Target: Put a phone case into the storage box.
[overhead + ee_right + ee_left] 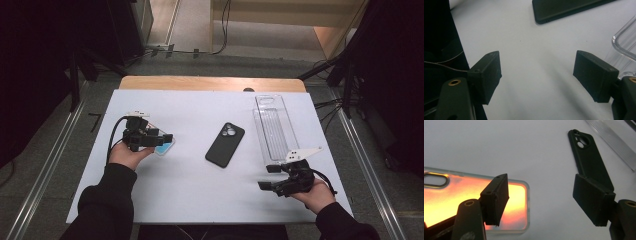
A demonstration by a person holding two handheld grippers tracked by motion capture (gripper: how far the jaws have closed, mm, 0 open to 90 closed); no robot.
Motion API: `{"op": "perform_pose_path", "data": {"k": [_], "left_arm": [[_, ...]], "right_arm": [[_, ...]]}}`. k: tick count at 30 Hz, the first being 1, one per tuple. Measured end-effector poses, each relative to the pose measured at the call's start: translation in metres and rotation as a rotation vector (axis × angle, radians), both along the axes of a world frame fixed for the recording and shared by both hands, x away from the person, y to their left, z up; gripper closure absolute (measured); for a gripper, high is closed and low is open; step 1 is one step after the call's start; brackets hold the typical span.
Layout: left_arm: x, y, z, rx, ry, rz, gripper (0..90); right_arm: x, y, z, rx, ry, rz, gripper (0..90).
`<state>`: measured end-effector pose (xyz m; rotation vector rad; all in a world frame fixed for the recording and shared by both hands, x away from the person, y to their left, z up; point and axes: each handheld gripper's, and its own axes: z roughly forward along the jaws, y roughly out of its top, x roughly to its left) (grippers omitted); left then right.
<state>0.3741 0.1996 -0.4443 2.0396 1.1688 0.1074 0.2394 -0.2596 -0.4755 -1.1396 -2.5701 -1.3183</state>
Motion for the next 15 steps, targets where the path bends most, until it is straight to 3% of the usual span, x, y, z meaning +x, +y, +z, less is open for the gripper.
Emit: {"op": "perform_pose_path", "data": {"k": [5,6,7,8,10,12,13,14,15], "left_arm": [[0.001,0.001,-0.003,0.028,-0.007,0.006,38.6],[0.001,0.001,-0.004,0.026,0.003,0.017,46.5],[0.001,0.003,-0.007,0.024,0.029,0.026,65.8],[0.001,0.004,-0.01,0.006,0.032,0.003,77.2],[0.0,0.003,-0.014,0.017,0.048,-0.021,90.0],[-0.001,0.001,-0.018,0.035,0.07,-0.039,90.0],[-0.001,0.001,-0.018,0.035,0.07,-0.039,90.0],[-0.001,0.001,-0.02,0.008,0.091,-0.035,90.0],[-0.001,0.001,-0.021,0.019,0.089,-0.031,90.0]], "right_arm": [[0.0,0.0,0.0,0.0,0.002,-0.001,20.5],[0.0,0.0,0.0,-0.002,0.003,-0.003,20.5],[0.0,0.0,0.0,-0.002,0.003,-0.002,20.5],[0.0,0.0,0.0,-0.001,0.001,-0.001,20.5],[-0.001,0.0,0.0,-0.001,0.002,0.0,20.5],[-0.001,0.0,0.0,-0.001,0.001,0.001,20.5],[-0.001,0.0,0.0,-0.002,0.001,0.001,20.5],[-0.001,0.0,0.0,-0.002,0.003,0.0,20.5],[-0.001,0.0,0.0,-0.003,0.002,0.0,20.5]]}}
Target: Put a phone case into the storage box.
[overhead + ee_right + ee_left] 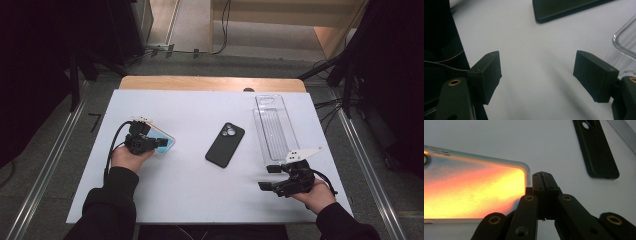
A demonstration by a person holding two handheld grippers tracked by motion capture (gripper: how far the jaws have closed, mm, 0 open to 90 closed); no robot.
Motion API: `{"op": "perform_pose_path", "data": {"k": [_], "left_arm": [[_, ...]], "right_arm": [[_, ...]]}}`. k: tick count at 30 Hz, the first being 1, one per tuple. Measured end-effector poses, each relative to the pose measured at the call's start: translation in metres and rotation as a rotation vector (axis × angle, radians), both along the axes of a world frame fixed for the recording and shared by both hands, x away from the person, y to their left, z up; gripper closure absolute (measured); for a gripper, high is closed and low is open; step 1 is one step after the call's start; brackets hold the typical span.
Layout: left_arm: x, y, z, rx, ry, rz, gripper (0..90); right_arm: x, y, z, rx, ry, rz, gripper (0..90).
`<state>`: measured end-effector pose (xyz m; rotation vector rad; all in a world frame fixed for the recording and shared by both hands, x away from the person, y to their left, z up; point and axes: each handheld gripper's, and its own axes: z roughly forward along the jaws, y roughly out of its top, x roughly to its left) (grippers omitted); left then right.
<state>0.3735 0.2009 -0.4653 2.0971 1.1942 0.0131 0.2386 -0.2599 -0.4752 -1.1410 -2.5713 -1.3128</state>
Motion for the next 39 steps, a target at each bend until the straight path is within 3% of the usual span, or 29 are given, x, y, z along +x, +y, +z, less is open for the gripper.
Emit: {"op": "perform_pose_path", "data": {"k": [5,16,29,39], "left_arm": [[0.0,0.006,-0.008,0.048,0.006,0.028,90.0],[-0.001,0.005,-0.019,0.083,0.046,0.027,90.0],[-0.005,0.016,-0.02,0.071,0.073,0.026,90.0],[-0.006,0.03,-0.019,0.051,0.1,0.053,90.0]], "right_arm": [[0.0,0.0,0.0,0.0,0.0,0.0,20.5],[0.0,0.0,0.0,-0.001,0.0,0.002,20.5],[0.0,0.0,0.0,0.0,-0.001,0.001,20.5],[0.0,0.0,0.0,-0.001,0.0,0.0,20.5]]}}
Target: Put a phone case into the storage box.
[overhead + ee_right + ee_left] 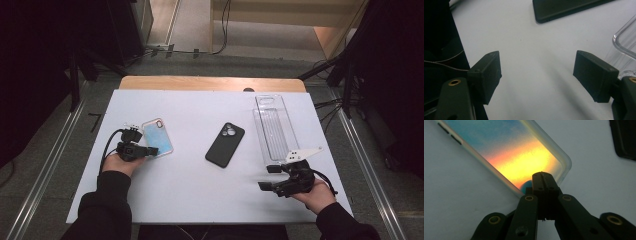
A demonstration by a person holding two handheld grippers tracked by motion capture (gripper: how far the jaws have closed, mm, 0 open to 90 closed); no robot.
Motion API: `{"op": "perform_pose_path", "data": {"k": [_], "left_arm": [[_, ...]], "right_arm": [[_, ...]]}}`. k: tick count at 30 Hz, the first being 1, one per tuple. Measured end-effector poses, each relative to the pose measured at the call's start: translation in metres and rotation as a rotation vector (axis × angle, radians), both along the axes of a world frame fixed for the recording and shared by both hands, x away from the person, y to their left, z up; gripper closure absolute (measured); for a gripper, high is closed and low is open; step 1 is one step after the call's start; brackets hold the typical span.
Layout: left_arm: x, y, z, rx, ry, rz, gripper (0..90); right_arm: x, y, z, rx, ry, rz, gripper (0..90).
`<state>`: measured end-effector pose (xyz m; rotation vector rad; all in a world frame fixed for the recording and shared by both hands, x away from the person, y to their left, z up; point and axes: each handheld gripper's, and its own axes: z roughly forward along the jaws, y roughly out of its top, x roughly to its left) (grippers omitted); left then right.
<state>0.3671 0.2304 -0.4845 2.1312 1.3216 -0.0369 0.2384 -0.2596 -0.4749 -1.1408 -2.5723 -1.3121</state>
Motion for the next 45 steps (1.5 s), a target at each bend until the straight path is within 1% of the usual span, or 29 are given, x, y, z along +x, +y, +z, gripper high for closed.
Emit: {"op": "perform_pose_path", "data": {"k": [4,6,8,9,11,16,18,19,23,25,27,30,32,33,34,35,36,37,38,39,40,41,43,44,45], "left_arm": [[0.001,0.009,0.0,-0.009,0.011,0.018,90.0],[0.001,0.011,0.0,-0.002,0.01,0.019,90.0],[0.001,0.014,0.0,0.001,0.002,0.028,90.0],[0.001,0.017,0.001,0.012,-0.002,0.028,90.0],[0.001,0.019,0.002,0.02,-0.011,0.031,90.0],[0.002,0.021,0.001,0.02,-0.018,0.044,90.0],[0.004,0.023,0.002,0.036,-0.028,0.046,90.0],[0.004,0.024,0.002,0.037,-0.029,0.051,90.0],[0.006,0.029,0.002,0.029,-0.04,0.073,90.0],[0.007,0.031,0.001,0.018,-0.037,0.08,90.0],[0.007,0.031,0.001,0.017,-0.038,0.077,90.0],[0.007,0.031,0.002,0.009,-0.04,0.085,85.1],[0.005,0.03,0.006,-0.006,-0.054,0.084,82.1],[0.005,0.03,0.006,-0.006,-0.054,0.084,80.3],[0.005,0.03,0.008,-0.016,-0.056,0.079,79.0],[0.003,0.03,0.012,-0.036,-0.065,0.071,75.4],[0.002,0.029,0.013,-0.045,-0.067,0.067,72.9],[0.002,0.029,0.013,-0.045,-0.067,0.067,70.5],[-0.001,0.027,0.017,-0.073,-0.068,0.051,67.5],[-0.001,0.027,0.017,-0.073,-0.068,0.051,63.7],[-0.004,0.024,0.02,-0.086,-0.059,0.036,60.3],[-0.005,0.022,0.021,-0.089,-0.059,0.035,56.9],[-0.007,0.021,0.023,-0.092,-0.063,0.033,50.7],[-0.011,0.018,0.027,-0.109,-0.079,0.016,47.2],[-0.011,0.018,0.027,-0.109,-0.079,0.016,43.9]], "right_arm": [[0.0,0.0,0.0,-0.002,0.001,0.001,20.5],[0.0,0.0,0.0,-0.002,0.0,0.002,20.5],[0.0,0.0,0.0,-0.001,-0.001,0.0,20.5],[0.0,0.0,0.0,-0.001,-0.001,0.001,20.5],[0.0,0.0,0.0,0.0,-0.001,0.001,20.5],[0.001,0.0,0.0,-0.001,0.002,0.002,20.5],[0.001,0.0,0.0,-0.001,0.002,0.002,20.5],[0.0,0.0,0.0,-0.002,0.001,0.003,20.5],[0.001,0.0,0.0,-0.001,0.002,0.001,20.5],[0.0,0.001,0.0,-0.002,0.002,0.001,20.5],[0.0,0.001,0.0,-0.001,0.002,0.002,20.5],[0.001,0.001,0.0,-0.001,0.002,0.002,20.5],[0.001,0.001,0.0,-0.002,0.002,0.002,20.5],[0.001,0.001,0.0,-0.002,0.001,0.003,20.5],[0.001,0.001,0.0,-0.001,0.0,0.002,20.5],[0.001,0.001,0.0,-0.001,0.003,0.001,20.5],[0.001,0.001,0.0,-0.002,0.003,0.0,20.5],[0.001,0.0,0.0,-0.002,0.004,0.001,20.5],[0.001,0.0,0.0,-0.002,0.003,0.001,20.5],[0.001,0.0,0.0,-0.002,0.003,0.001,20.5],[0.001,0.0,0.0,0.004,-0.001,0.003,20.5],[0.001,0.0,0.0,0.004,-0.001,0.002,20.5],[0.001,0.0,0.0,0.003,0.001,-0.001,20.5],[0.001,0.0,0.0,0.004,0.001,0.0,20.5],[0.001,0.0,0.0,0.004,0.001,0.0,20.5]]}}
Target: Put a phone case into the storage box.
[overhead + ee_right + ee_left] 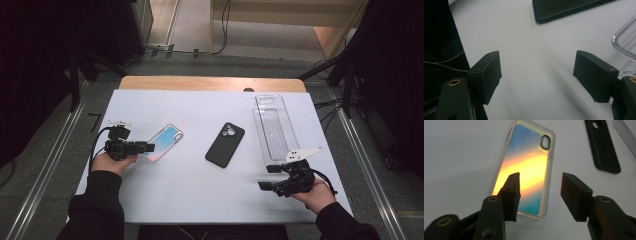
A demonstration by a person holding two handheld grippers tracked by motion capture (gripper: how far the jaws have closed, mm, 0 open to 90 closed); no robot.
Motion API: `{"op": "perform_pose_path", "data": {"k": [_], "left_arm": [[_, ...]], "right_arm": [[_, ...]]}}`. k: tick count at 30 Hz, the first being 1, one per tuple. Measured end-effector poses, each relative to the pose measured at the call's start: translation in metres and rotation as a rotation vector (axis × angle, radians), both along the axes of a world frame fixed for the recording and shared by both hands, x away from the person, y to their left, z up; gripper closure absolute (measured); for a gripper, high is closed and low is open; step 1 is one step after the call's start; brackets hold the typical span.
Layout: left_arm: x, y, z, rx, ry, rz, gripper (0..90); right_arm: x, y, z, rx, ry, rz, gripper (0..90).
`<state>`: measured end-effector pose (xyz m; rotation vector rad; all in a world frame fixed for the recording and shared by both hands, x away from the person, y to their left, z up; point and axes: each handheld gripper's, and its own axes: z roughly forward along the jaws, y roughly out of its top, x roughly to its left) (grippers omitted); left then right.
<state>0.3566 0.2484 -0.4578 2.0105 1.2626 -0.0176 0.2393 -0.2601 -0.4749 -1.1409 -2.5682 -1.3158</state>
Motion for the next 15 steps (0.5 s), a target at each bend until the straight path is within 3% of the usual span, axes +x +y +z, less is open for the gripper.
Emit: {"op": "perform_pose_path", "data": {"k": [4,11,14,15], "left_arm": [[-0.008,-0.005,0.006,-0.031,-0.038,-0.038,35.2],[-0.033,-0.019,0.012,-0.05,-0.107,-0.15,34.4],[-0.038,-0.022,0.013,-0.05,-0.113,-0.173,31.6],[-0.042,-0.024,0.013,-0.067,-0.107,-0.185,31.6]], "right_arm": [[0.0,0.0,0.0,0.001,0.003,-0.003,20.5],[0.0,-0.001,0.0,-0.001,-0.004,-0.004,20.5],[0.001,-0.001,0.0,0.002,0.001,-0.008,20.5],[0.001,-0.001,0.0,0.0,0.002,-0.007,20.5]]}}
